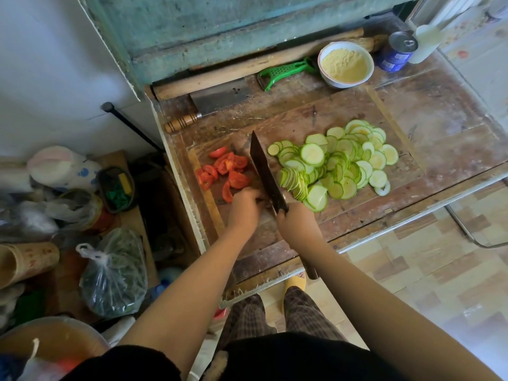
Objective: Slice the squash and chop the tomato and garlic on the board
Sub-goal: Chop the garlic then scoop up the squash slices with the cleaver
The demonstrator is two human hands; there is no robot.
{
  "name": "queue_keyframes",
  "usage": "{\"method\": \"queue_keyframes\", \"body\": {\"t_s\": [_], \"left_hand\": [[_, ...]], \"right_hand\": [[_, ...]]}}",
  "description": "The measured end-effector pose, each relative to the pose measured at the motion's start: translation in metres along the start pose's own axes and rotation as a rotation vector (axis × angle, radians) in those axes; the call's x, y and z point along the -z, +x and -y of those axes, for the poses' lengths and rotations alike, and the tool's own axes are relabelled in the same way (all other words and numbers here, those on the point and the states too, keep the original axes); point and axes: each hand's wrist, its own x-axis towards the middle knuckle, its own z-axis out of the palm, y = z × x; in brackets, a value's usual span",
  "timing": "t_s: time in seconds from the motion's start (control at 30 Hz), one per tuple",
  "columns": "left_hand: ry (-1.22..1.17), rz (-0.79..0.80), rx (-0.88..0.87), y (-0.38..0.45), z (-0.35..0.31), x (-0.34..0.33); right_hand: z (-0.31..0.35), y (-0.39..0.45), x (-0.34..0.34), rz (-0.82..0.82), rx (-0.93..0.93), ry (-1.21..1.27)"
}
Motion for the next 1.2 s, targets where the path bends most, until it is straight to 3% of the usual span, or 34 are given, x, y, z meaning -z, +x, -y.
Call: {"method": "queue_keyframes", "body": {"t_s": [0.27, 0.67, 1.2], "left_hand": [[0.0, 0.024, -0.015, -0.001, 0.004, 0.001], [0.018, 0.022, -0.006, -0.003, 0.002, 0.002], [-0.017, 0.056, 0.041, 0.0, 0.003, 0.0]], "right_hand": [[-0.03, -0.029, -0.008, -0.099, 0.026, 0.067], [0.0, -0.006, -0.003, 0.004, 0.01, -0.048], [-0.022, -0.024, -0.01, -0.092, 0.034, 0.035]]}}
